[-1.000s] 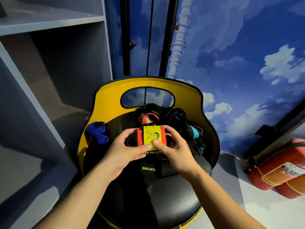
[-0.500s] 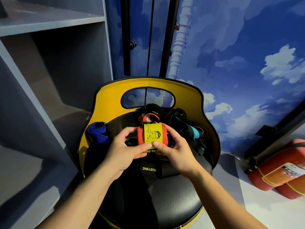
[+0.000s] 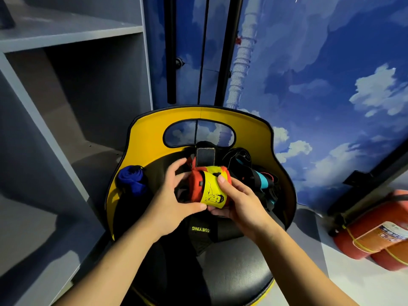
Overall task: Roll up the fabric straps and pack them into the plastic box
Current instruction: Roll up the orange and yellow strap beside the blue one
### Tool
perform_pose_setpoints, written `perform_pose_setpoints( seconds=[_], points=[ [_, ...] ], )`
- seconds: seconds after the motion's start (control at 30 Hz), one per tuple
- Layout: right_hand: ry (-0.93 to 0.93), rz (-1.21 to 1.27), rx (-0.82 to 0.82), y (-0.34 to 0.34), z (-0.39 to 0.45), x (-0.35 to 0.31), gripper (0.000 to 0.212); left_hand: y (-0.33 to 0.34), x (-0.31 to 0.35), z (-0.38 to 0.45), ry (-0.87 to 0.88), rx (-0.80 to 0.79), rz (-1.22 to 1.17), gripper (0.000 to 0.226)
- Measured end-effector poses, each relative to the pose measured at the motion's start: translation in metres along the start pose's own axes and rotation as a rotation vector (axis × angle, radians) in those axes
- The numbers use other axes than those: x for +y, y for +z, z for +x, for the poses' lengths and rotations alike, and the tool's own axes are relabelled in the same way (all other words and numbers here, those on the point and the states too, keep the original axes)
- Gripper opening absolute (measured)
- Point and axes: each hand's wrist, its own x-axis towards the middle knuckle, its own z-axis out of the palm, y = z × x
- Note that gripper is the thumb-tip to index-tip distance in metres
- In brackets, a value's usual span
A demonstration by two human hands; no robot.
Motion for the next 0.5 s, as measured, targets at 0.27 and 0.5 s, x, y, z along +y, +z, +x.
perform_pose_setpoints(
  seconds=[0.27, 0.5],
  points=[
    [-0.248, -0.116, -0.047, 0.002, -0.003, 0.006, 0.044, -0.008, 0.017, 0.001, -0.407, -0.172, -0.541, 0.054],
    [-0.261, -0.229, -0.127, -0.003, 0.001, 0.010, 0.056, -0.012, 0.010, 0.002, -0.365, -0.136, -0.594, 0.054]
  ],
)
